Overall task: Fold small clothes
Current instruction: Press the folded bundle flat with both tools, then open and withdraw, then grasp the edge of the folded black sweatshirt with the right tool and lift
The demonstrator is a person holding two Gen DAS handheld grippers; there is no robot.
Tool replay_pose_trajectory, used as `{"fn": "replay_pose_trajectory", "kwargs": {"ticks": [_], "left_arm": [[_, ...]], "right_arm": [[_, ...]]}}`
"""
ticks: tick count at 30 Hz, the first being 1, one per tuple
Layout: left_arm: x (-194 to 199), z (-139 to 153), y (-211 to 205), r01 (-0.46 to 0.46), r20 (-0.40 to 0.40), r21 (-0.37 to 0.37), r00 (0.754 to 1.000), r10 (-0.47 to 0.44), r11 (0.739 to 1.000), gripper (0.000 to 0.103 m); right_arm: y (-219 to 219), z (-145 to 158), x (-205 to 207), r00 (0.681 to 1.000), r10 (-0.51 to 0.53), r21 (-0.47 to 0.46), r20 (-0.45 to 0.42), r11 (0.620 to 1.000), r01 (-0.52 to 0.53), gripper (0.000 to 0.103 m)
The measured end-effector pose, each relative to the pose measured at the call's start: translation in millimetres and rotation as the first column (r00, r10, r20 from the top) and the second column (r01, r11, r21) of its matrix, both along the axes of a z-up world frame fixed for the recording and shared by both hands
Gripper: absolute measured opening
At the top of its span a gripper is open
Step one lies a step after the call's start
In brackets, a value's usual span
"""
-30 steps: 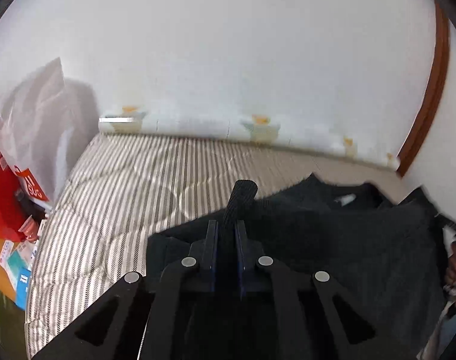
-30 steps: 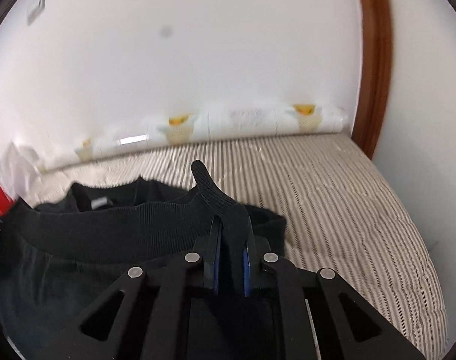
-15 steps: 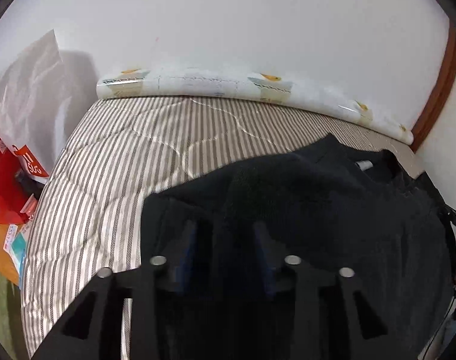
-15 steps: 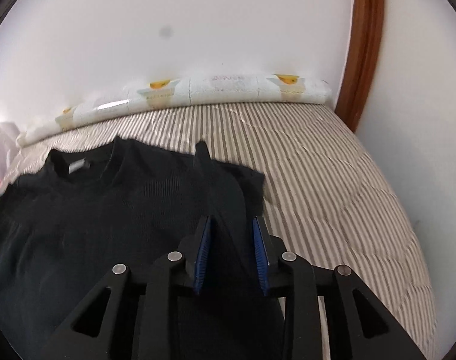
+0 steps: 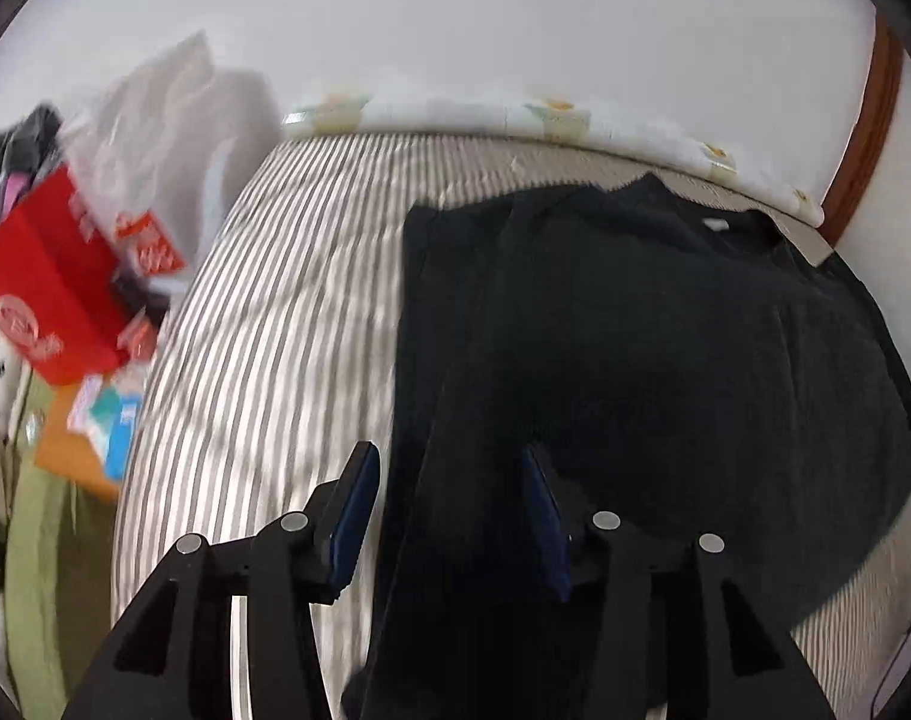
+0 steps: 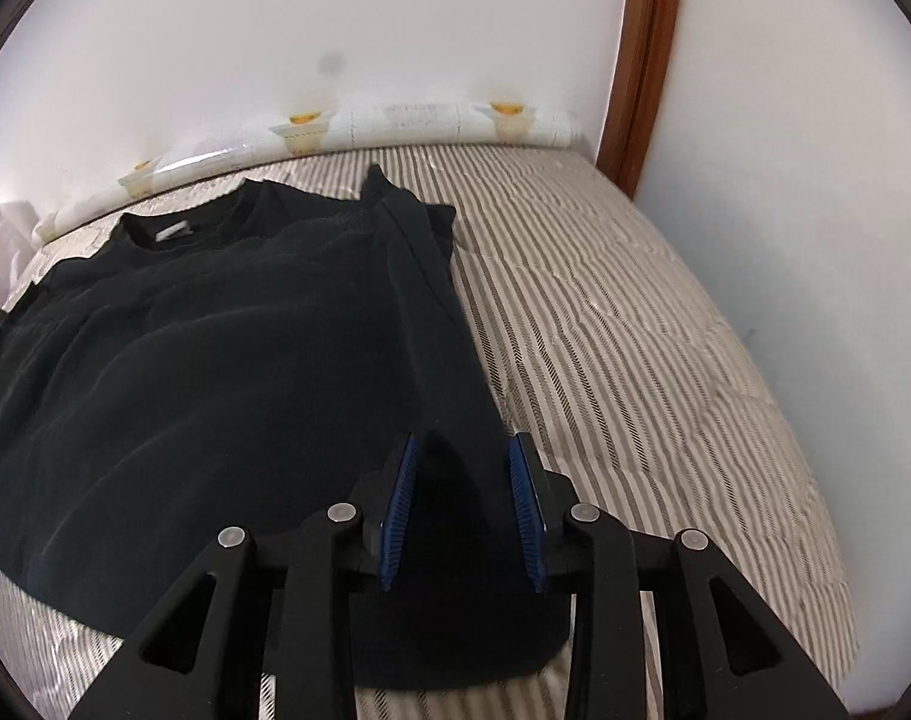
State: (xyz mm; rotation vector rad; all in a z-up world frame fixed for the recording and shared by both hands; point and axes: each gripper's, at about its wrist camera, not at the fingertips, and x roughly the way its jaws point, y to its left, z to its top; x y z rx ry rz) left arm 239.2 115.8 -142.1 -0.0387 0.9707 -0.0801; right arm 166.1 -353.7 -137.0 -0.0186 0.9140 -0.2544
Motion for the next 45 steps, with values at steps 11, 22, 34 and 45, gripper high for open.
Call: {"fn": "replay_pose_trajectory", "kwargs": {"ticks": [11, 22, 34, 45], "left_arm": [[-85, -3, 32, -0.015, 0.020, -0.092, 1.000, 0.017, 0.996, 0.052], [-144, -10, 78, -0.056, 0.006, -0.160, 0.998, 0.058, 0.985, 0.055], [-161, -20, 120, -0.063, 0.021, -0.278, 0.997, 0.072, 0.958, 0.058], [-154, -25, 123, -0.038, 0.037, -0.294, 0.998, 0.051, 0.955, 0.058]], "right_arm": [[135, 32, -8, 0.974, 0.217, 0.032, 0.060, 0.975, -0.220, 0.044], [334, -5, -17, 0.831, 0.556, 0.038, -0.017, 0.831, -0.555, 0.047], [462, -37, -47, 0.624, 0.776, -0.036, -0.096, 0.624, -0.781, 0.050], [471, -41, -20, 0.669, 0.742, -0.096, -0.036, 0.664, -0.742, 0.015]]}}
